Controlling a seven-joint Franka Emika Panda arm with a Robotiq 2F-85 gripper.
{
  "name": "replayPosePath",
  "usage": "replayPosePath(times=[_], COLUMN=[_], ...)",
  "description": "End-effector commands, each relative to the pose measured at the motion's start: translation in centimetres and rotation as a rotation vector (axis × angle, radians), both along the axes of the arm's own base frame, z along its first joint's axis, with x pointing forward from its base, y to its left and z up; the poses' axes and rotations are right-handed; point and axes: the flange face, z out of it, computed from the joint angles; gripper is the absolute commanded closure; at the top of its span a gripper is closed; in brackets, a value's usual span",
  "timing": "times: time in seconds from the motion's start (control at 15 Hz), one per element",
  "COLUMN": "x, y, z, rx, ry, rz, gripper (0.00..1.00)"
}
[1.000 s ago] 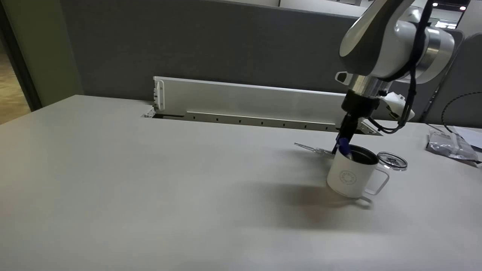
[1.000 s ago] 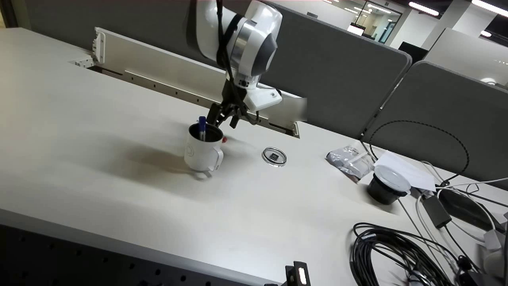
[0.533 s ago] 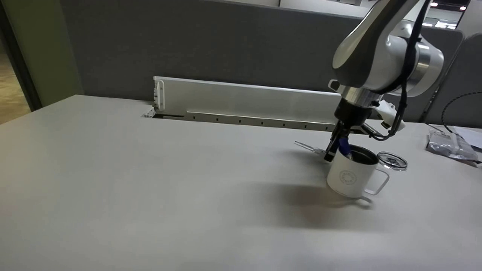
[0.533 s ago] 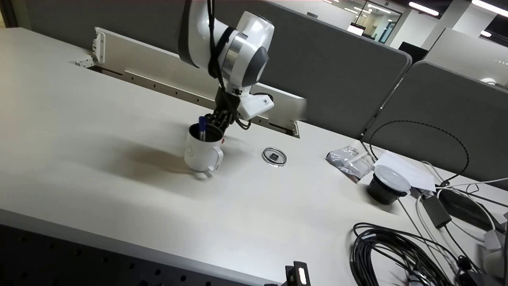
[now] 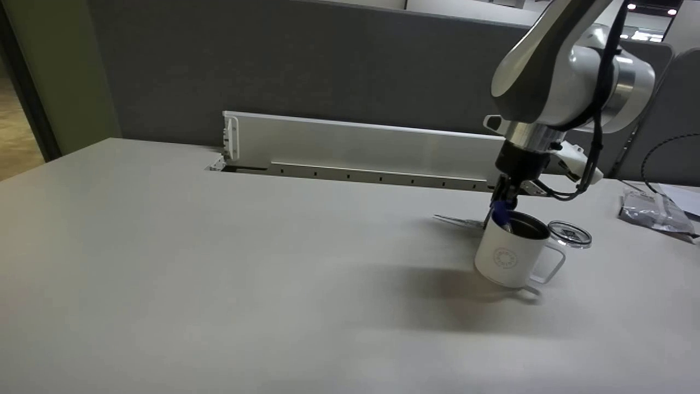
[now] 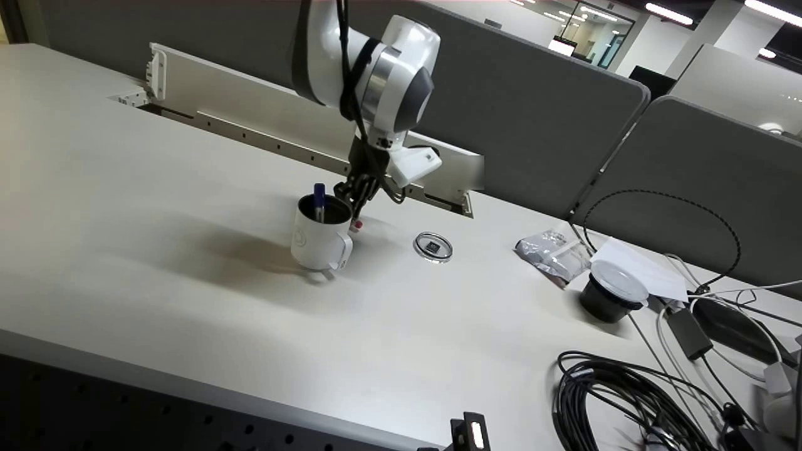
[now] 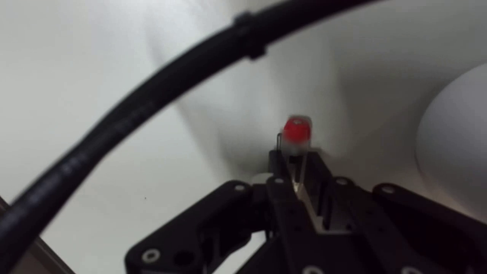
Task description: Pick the marker and the pen one at a time and put them in the cup
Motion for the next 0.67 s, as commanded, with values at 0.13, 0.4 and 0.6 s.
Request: replayPosePath(times=[0.13, 0.4, 0.6], x=[-0.1, -2.7, -6.9], y=[-2.4, -2.6, -0.7], z=[11.0, 18.8, 22.4], rx=[-0.227, -0.366, -0.404], ry=[-0.014, 0.056, 0.153], rz=[0.155, 0.307, 0.453], gripper=[0.93, 0.93, 0.93])
